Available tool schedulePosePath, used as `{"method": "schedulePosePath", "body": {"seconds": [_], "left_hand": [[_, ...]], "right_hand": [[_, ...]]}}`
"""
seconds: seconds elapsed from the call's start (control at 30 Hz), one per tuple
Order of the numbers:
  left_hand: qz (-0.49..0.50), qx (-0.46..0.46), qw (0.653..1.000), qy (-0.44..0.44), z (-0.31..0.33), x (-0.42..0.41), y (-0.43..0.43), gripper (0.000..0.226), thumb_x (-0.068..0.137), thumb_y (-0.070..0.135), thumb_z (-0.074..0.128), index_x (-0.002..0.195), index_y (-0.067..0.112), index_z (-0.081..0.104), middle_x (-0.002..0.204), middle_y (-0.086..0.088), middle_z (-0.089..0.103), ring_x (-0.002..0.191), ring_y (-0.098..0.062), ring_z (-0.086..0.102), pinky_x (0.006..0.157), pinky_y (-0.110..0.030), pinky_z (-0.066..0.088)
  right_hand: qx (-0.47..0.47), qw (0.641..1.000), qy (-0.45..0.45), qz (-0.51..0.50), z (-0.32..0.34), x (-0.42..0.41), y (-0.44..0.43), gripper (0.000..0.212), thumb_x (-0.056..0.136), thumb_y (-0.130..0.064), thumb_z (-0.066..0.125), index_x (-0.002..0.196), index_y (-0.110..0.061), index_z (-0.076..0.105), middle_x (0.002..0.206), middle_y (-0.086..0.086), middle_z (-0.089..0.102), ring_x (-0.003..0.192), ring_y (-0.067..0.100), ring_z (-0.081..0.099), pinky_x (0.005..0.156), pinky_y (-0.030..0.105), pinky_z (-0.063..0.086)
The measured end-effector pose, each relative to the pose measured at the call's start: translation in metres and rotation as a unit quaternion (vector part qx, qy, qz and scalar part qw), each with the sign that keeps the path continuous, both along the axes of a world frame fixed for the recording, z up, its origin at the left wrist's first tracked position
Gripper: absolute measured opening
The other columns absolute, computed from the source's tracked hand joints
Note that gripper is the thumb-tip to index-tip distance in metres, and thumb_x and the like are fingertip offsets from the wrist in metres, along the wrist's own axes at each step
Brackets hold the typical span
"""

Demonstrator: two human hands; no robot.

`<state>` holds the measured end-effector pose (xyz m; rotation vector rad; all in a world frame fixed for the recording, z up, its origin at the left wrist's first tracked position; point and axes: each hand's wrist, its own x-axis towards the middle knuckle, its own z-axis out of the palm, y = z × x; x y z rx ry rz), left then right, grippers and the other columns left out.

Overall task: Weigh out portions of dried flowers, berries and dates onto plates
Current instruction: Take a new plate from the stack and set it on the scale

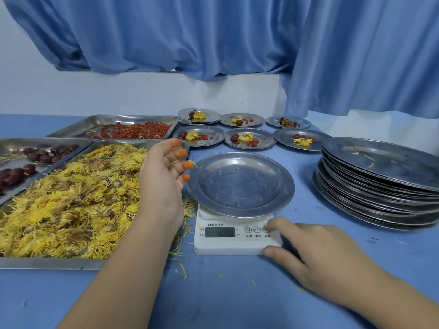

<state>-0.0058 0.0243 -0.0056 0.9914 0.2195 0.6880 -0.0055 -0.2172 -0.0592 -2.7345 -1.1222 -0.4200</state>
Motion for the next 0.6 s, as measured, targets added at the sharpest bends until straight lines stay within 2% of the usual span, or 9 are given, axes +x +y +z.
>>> {"method": "schedulePosePath", "body": {"seconds": [0.17, 0.4, 0.5, 0.6], "left_hand": [[-0.006, 0.004, 1.0, -0.004, 0.0, 0.001, 0.0, 0.013, 0.092, 0.022, 0.05, 0.092, 0.019, 0.063, 0.063, 0.01, 0.063, 0.054, -0.008, 0.055, 0.059, -0.026, 0.04], [-0.013, 0.003, 1.0, -0.007, 0.001, 0.001, 0.0, 0.013, 0.093, 0.021, 0.05, 0.092, 0.018, 0.062, 0.061, 0.01, 0.062, 0.052, -0.009, 0.054, 0.058, -0.027, 0.038], [-0.018, 0.004, 1.0, -0.003, 0.001, 0.001, 0.0, 0.013, 0.093, 0.021, 0.05, 0.092, 0.018, 0.062, 0.061, 0.01, 0.061, 0.052, -0.009, 0.053, 0.057, -0.026, 0.037], [-0.019, 0.012, 1.0, -0.003, -0.001, 0.002, 0.0, 0.012, 0.093, 0.021, 0.051, 0.092, 0.018, 0.063, 0.061, 0.01, 0.061, 0.052, -0.008, 0.053, 0.058, -0.026, 0.038]], "right_hand": [[-0.048, 0.999, -0.011, -0.021, -0.004, -0.002, 0.006, 0.074, 0.067, -0.08, -0.008, 0.103, -0.032, 0.034, 0.087, -0.01, 0.058, 0.081, 0.015, 0.059, 0.057, 0.032, 0.029], [-0.044, 0.999, 0.001, -0.03, 0.0, -0.006, 0.008, 0.078, 0.061, -0.089, -0.003, 0.107, -0.036, 0.032, 0.088, -0.014, 0.059, 0.079, 0.009, 0.057, 0.056, 0.027, 0.031], [0.012, 0.999, 0.004, -0.049, 0.009, -0.008, 0.007, 0.078, 0.062, -0.088, -0.003, 0.104, -0.039, 0.041, 0.069, -0.015, 0.053, 0.066, 0.007, 0.049, 0.051, 0.017, 0.029], [0.141, 0.988, 0.013, -0.059, 0.026, -0.001, 0.013, 0.06, 0.073, -0.085, 0.019, 0.08, -0.033, 0.049, 0.061, -0.011, 0.057, 0.059, 0.008, 0.052, 0.047, 0.022, 0.032]]}}
